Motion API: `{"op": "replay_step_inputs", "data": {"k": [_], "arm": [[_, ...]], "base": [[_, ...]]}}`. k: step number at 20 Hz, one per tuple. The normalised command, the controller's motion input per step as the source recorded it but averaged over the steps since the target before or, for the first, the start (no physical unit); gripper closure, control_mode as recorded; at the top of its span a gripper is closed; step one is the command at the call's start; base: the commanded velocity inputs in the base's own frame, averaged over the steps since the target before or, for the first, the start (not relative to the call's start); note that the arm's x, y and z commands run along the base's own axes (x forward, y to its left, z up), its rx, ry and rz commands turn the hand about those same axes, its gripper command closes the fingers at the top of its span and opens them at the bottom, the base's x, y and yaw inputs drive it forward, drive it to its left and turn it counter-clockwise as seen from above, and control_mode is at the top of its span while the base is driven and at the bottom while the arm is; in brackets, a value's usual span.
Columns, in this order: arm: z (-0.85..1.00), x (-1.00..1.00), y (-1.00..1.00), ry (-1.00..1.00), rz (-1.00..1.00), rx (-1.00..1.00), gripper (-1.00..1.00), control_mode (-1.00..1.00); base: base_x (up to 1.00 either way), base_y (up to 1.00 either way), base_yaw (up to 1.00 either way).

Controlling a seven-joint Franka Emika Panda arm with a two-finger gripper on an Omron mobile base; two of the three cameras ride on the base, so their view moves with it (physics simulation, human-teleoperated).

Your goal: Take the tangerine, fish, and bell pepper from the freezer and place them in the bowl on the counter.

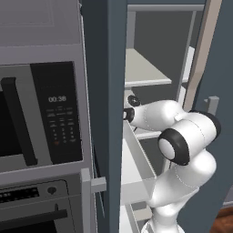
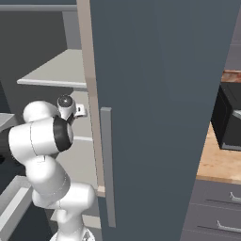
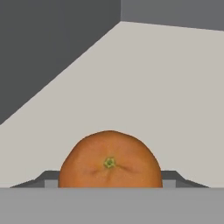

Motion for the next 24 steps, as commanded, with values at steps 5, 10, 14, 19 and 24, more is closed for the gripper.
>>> {"op": "replay_step_inputs", "data": {"k": [5,10,14,19,24], "arm": [[-0.01,-0.13,-0.01,0.0,-0.01,0.0,1.0,-1.0],[0.03,-0.55,-0.09,0.0,-0.05,0.0,1.0,-1.0],[0.26,-0.42,-0.11,0.0,-0.09,0.0,1.0,-1.0],[0.38,-0.43,-0.17,0.02,-0.11,0.0,1.0,-1.0],[0.4,-0.3,-0.23,0.08,-0.12,0.0,1.0,-1.0]], "base": [[0.0,0.0,0.0],[0.0,0.0,0.0],[0.0,0.0,0.0],[0.0,0.0,0.0],[0.0,0.0,0.0]]}}
